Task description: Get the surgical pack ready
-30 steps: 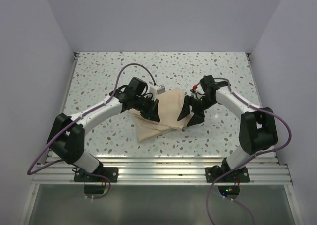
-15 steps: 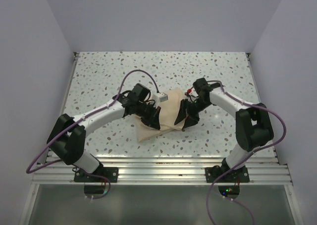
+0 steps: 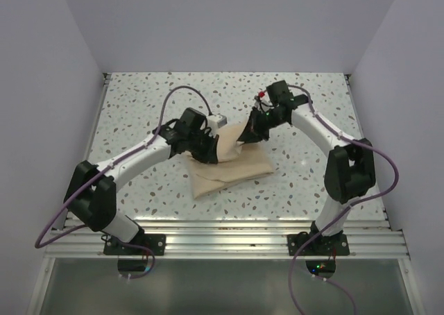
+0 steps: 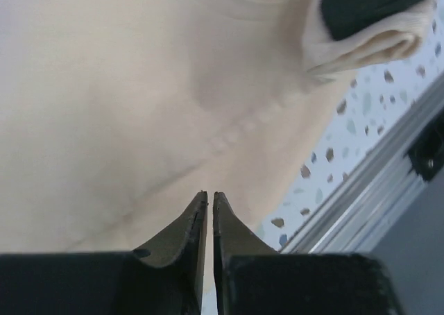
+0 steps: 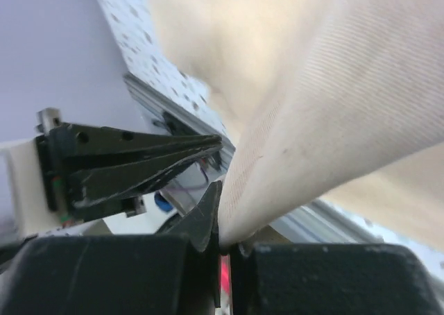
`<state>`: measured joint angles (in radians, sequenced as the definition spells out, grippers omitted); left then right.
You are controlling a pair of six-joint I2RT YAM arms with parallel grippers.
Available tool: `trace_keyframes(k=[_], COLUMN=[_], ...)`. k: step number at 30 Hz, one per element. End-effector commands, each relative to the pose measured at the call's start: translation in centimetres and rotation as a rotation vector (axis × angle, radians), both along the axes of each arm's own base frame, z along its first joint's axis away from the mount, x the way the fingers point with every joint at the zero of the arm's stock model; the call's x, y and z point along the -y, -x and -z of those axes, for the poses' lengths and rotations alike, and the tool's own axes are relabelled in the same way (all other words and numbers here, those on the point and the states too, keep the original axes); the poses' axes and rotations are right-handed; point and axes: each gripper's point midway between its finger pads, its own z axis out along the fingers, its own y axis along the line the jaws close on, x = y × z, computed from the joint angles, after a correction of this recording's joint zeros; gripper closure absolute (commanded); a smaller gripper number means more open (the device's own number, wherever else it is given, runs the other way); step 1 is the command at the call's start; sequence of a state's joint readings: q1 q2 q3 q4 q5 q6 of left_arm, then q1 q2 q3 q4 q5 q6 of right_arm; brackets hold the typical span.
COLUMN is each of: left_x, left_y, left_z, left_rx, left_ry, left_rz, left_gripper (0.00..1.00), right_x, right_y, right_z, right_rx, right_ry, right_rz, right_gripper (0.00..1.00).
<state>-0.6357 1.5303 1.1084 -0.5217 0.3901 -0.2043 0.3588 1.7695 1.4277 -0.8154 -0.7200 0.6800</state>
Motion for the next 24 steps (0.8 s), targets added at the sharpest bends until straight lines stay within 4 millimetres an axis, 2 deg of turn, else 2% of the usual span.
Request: trace_keyframes(k=[1, 2, 3, 4, 5, 7, 8, 9, 10, 11, 12, 13, 14, 15, 16, 17, 18, 19, 20, 24], left_x=[-3.5, -5.1, -5.7, -6.2, -7.2, -8.0, -8.2, -8.6, -9.0, -9.0, -9.1, -9.3, -9.0, -9.0, -9.2, -9.1, -9.2, -9.3, -9.4, -9.8], left_y=[-7.9, -9.5, -10.5, -11.8, -12.7, -14.5, -15.0, -15.3, -16.3, -16.5, -16.9, -17.6, -17.8, -18.6, -19.0, -19.3, -20.1, -20.5, -20.9, -23.0], left_z=[-5.2, -5.4, -5.5, -5.3, -4.9, -3.8, -3.2, -1.5, -1.6, -1.3, -1.0, -0.6, -0.5, -0.4, -0.4, -0.2, 0.0, 0.0, 0.0, -0.6], left_rx=[0.167, 0.169, 0.172, 0.158, 0.146, 0.115, 0.099, 0.054, 0.055, 0.044, 0.042, 0.035, 0.028, 0.025, 0.024, 0.009, 0.003, -0.004, -0.014, -0.013], left_ry=[0.028, 0.028, 0.025, 0.002, -0.019, -0.041, -0.054, -0.088, -0.074, -0.071, -0.075, -0.076, -0.058, -0.064, -0.068, -0.059, -0.054, -0.051, -0.047, -0.008], left_rz=[-0.311, -0.370, -0.394, -0.422, -0.459, -0.484, -0.496, -0.511, -0.520, -0.520, -0.527, -0.536, -0.519, -0.513, -0.517, -0.507, -0.509, -0.516, -0.525, -0.569], left_gripper=[0.87, 0.87, 0.87, 0.87, 0.87, 0.87, 0.87, 0.90, 0.91, 0.92, 0.93, 0.93, 0.93, 0.93, 0.93, 0.93, 0.93, 0.93, 0.94, 0.93], right_x=[-1.4, -1.6, -1.8, -2.1, -1.9, -1.8, -1.8, -1.9, -1.8, -1.8, -1.9, -1.6, -1.4, -1.0, -0.6, -0.4, -0.2, 0.7, 1.4, 3.8], right_y=[-7.3, -9.6, -11.6, -13.3, -15.7, -18.5, -20.8, -21.9, -23.7, -25.1, -26.0, -27.3, -28.5, -29.3, -30.6, -31.4, -32.1, -33.2, -34.1, -36.3], right_z=[-2.9, -4.0, -4.7, -3.1, -4.6, -3.9, -3.4, -2.7, -1.8, -2.0, -1.9, -2.9, -1.1, -1.0, -2.2, -0.6, -0.4, -1.4, -0.5, -0.5], right_rx=[0.165, 0.222, 0.269, 0.254, 0.318, 0.345, 0.362, 0.360, 0.367, 0.370, 0.376, 0.412, 0.400, 0.409, 0.450, 0.423, 0.432, 0.466, 0.469, 0.508], right_ry=[-0.070, -0.093, -0.119, -0.123, -0.138, -0.128, -0.134, -0.132, -0.137, -0.168, -0.180, -0.195, -0.170, -0.164, -0.172, -0.162, -0.163, -0.166, -0.147, -0.148], right_rz=[0.114, 0.138, 0.162, 0.170, 0.196, 0.224, 0.243, 0.257, 0.278, 0.318, 0.339, 0.363, 0.393, 0.407, 0.425, 0.445, 0.459, 0.484, 0.511, 0.592], right_gripper=[1.00, 1.00, 1.00, 1.00, 1.00, 1.00, 1.00, 1.00, 1.00, 1.00, 1.00, 1.00, 1.00, 1.00, 1.00, 1.00, 1.00, 1.00, 1.00, 0.99])
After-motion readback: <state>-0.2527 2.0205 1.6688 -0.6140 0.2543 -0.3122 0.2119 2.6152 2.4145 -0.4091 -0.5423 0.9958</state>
